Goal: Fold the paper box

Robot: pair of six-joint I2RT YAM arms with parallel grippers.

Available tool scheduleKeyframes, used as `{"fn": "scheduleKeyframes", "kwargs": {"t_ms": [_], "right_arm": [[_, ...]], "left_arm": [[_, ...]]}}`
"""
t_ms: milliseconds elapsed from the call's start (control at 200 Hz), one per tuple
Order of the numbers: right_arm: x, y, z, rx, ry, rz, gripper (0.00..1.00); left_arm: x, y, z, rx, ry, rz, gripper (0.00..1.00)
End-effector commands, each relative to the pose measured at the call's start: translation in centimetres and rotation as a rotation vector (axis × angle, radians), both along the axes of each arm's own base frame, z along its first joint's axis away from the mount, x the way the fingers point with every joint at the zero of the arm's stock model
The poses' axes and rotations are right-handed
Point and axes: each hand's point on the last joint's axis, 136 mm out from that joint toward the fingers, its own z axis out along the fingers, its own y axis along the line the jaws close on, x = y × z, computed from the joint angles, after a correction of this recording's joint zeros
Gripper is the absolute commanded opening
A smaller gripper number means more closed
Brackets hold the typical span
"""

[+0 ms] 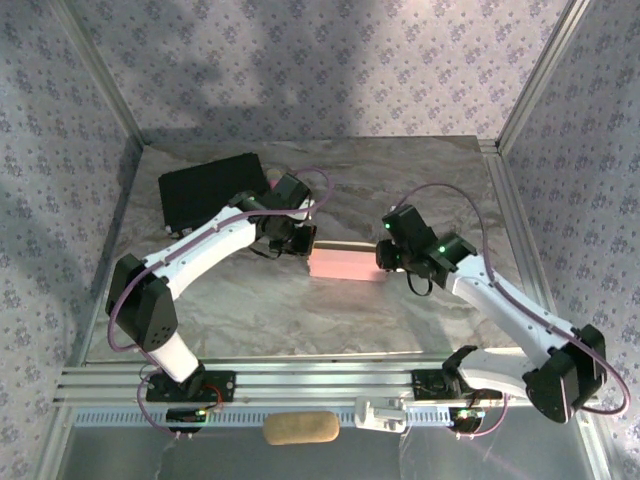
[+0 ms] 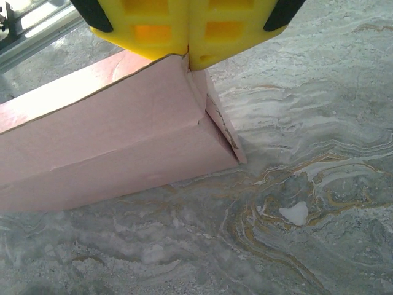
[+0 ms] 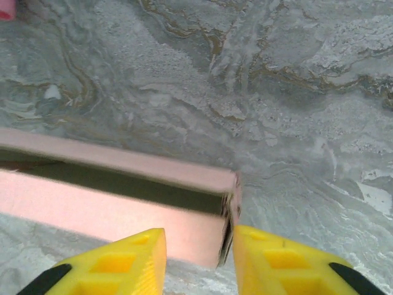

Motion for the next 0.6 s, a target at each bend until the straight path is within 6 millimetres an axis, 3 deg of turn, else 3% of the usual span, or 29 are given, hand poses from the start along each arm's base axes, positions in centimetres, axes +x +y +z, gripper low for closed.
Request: {"fn": "scheduleKeyframes", "kwargs": {"t_ms": [0, 140, 310, 460, 595], "right_arm": [[-0.8, 0.3, 0.2, 0.067, 0.027, -0.038, 0.38], [-0.9, -0.1, -0.1, 0.063, 0.035, -0.066, 0.42], [-0.6, -1.3, 0.5, 0.065, 0.017, -0.106, 0.39], [1.4, -2.0, 3.2, 0.118, -0.057, -0.102, 0.33], [3.7, -2.1, 4.0, 0.097, -0.053, -0.025, 0.29]], "left_arm": [[-0.3, -0.3, -0.2, -0.008, 0.018, 0.007, 0.00], [-0.2, -0.4, -0.4, 0.000, 0.022, 0.006, 0.00], [-0.3, -0.3, -0.6, 0.023, 0.024, -0.006, 0.00], [-0.1, -0.2, -0.3, 0.034, 0.021, -0.012, 0.00], [-0.2, -0.3, -0.2, 0.038, 0.022, -0.020, 0.00]]}}
